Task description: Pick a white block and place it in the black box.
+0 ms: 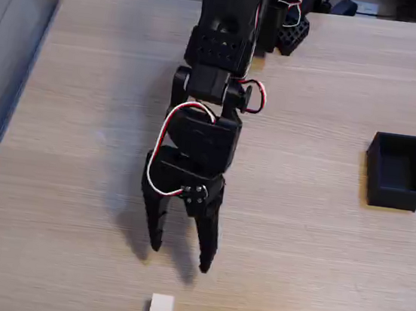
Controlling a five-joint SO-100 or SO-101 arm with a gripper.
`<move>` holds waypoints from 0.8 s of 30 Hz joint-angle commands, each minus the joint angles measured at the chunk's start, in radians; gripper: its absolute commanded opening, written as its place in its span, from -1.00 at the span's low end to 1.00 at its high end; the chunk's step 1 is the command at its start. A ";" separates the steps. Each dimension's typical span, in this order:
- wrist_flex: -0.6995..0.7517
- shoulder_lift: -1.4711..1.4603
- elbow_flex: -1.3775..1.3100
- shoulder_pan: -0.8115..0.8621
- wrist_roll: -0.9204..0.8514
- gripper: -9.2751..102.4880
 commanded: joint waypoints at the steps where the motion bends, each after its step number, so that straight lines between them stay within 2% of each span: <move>1: -0.017 -0.014 -0.064 0.011 -0.011 -0.21; 24: -0.107 -0.167 -0.190 -0.015 -0.034 -0.22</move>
